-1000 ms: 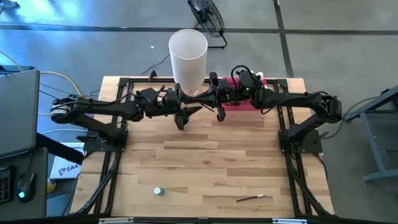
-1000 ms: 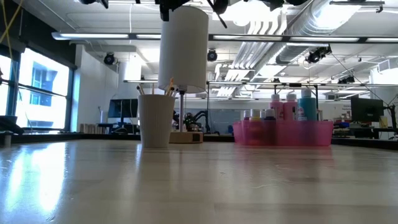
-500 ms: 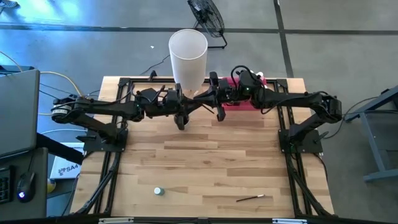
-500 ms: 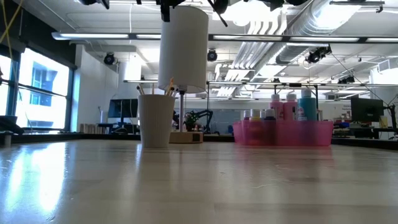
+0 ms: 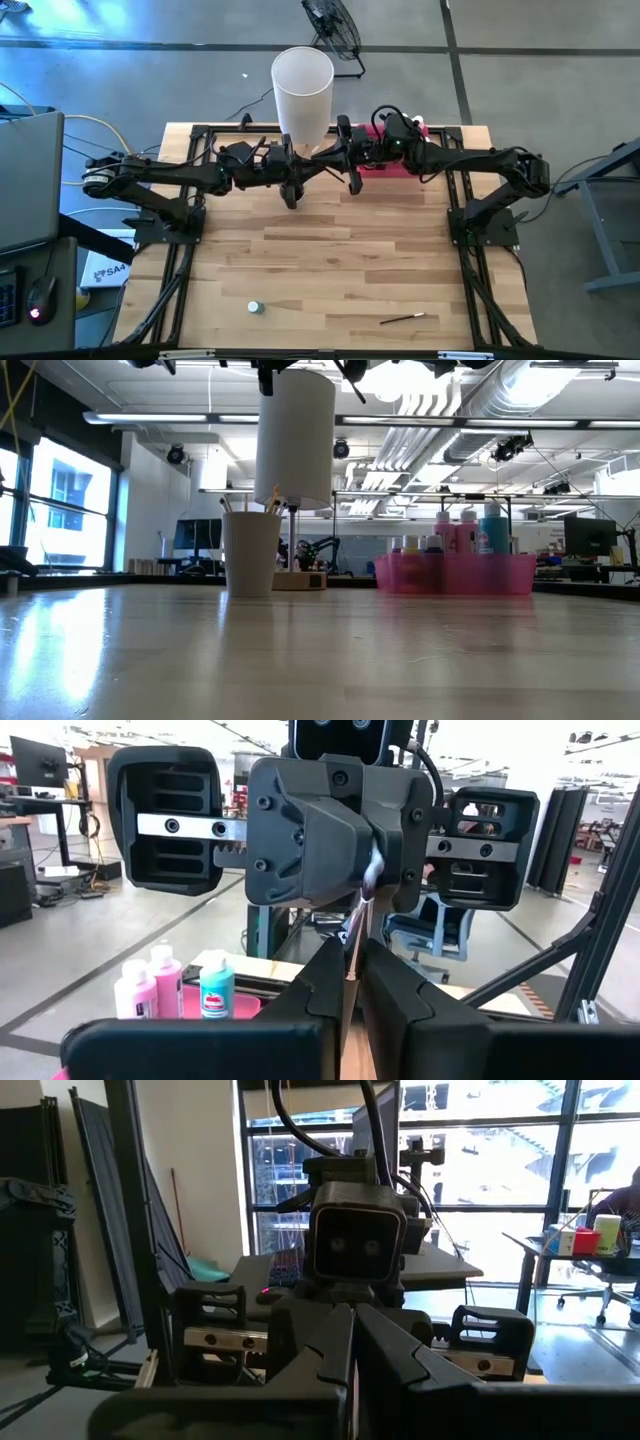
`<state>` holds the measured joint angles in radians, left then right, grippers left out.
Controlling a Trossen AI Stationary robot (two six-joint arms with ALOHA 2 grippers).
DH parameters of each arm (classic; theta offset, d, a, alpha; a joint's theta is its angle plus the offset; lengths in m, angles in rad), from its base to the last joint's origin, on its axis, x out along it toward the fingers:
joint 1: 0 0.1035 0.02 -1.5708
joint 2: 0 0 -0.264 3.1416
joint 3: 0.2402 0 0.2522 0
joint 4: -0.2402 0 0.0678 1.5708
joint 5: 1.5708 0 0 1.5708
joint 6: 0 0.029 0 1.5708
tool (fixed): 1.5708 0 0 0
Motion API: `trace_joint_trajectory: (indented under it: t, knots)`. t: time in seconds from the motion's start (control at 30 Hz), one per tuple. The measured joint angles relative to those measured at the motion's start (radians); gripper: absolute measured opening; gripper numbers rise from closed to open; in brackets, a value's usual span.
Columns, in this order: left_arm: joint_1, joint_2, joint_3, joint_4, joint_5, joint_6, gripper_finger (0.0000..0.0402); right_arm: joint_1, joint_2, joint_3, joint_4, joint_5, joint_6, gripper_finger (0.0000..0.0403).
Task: Pick & Place Paint Supplies
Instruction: Put the silver eyeshadow brush into the white cup
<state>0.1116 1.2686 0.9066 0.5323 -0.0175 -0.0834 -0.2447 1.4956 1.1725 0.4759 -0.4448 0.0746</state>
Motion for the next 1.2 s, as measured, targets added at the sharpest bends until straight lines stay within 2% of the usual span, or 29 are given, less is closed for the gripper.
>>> trace_joint_trajectory:
  t: [0.53,0.67,0.8,1.0,1.2]
  knots:
    - [0.000,0.000,0.000,-0.003,-0.003,0.000,0.0018,0.000,0.000,0.000,0.001,0.001,0.000,0.0004]
    - [0.000,-0.001,0.000,-0.002,-0.006,-0.003,0.0017,0.004,0.000,0.000,0.003,0.047,-0.006,0.0010]
    - [0.000,-0.001,-0.001,-0.005,-0.003,-0.003,0.0017,0.005,0.000,0.000,0.006,0.043,-0.023,0.0043]
    - [0.000,-0.011,-0.001,-0.031,-0.023,0.000,0.0017,-0.008,-0.024,0.000,-0.011,0.049,-0.016,0.0124]
    - [0.000,-0.082,-0.002,-0.138,-0.056,0.005,0.0017,-0.056,-0.126,0.000,-0.149,0.046,-0.019,0.0167]
